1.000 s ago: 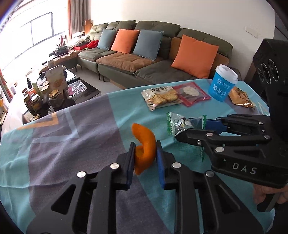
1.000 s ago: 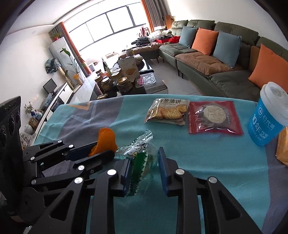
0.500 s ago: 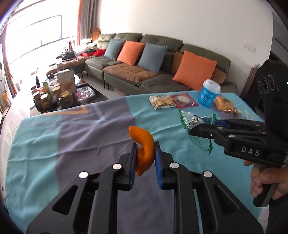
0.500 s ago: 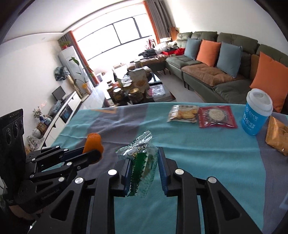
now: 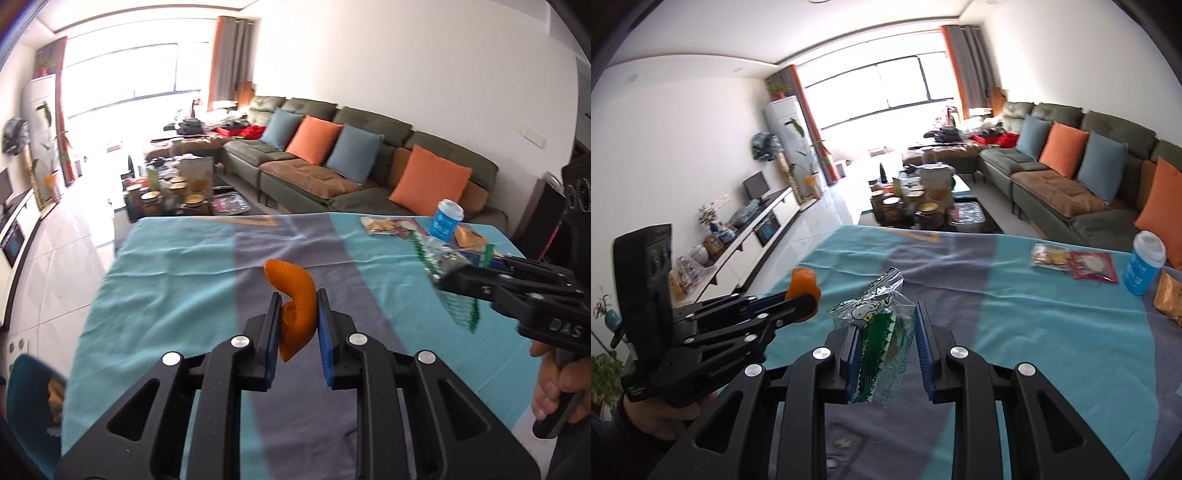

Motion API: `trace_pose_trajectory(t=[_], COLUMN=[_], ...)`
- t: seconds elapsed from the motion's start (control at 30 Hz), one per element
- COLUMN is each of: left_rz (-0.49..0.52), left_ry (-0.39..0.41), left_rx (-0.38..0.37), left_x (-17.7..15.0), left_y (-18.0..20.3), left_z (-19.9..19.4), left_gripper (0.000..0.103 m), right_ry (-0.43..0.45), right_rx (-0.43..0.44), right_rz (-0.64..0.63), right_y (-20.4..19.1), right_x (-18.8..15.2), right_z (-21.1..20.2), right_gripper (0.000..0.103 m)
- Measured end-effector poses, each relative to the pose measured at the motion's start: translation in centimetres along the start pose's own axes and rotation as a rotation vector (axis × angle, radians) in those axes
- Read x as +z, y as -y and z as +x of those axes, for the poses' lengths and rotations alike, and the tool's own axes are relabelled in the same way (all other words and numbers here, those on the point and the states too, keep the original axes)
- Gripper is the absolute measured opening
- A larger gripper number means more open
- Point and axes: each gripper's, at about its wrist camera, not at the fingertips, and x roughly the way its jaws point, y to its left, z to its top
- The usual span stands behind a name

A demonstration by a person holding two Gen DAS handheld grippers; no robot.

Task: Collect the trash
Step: 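Lift the peel and clear wrapper and carry them over the teal bin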

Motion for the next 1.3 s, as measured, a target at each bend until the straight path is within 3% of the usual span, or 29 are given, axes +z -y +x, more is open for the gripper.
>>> trace_pose_trajectory(t=[0.33, 0.8, 1.07, 1.3], left_rz=[-0.095, -0.254, -0.343, -0.398], left_ry=[0.055, 0.097, 0.108, 0.093], left_rx=[0.138, 0.378, 0.516, 0.546], left_x=[-3.1, -8.4, -11.8, -13.5], left_y=[-7.6, -20.7, -27.4, -30.1], left_z=[-7.7, -17.9, -24.3, -26.6], left_gripper=[0.019, 0.020, 0.020, 0.020], right_ry=[-0.006, -0.064, -0.136, -0.241], right_rx=[0.096, 0.285, 0.375, 0.423], right_rz=[-0.112, -0.251, -0.302, -0.348], right_y=[-8.7, -20.2, -25.5, -30.3], right_x=[-0.3, 0.9, 1.5, 1.2], right_z=[0.4, 5.5, 10.2, 15.9], right_gripper=[0.025, 0.025, 0.025, 0.025])
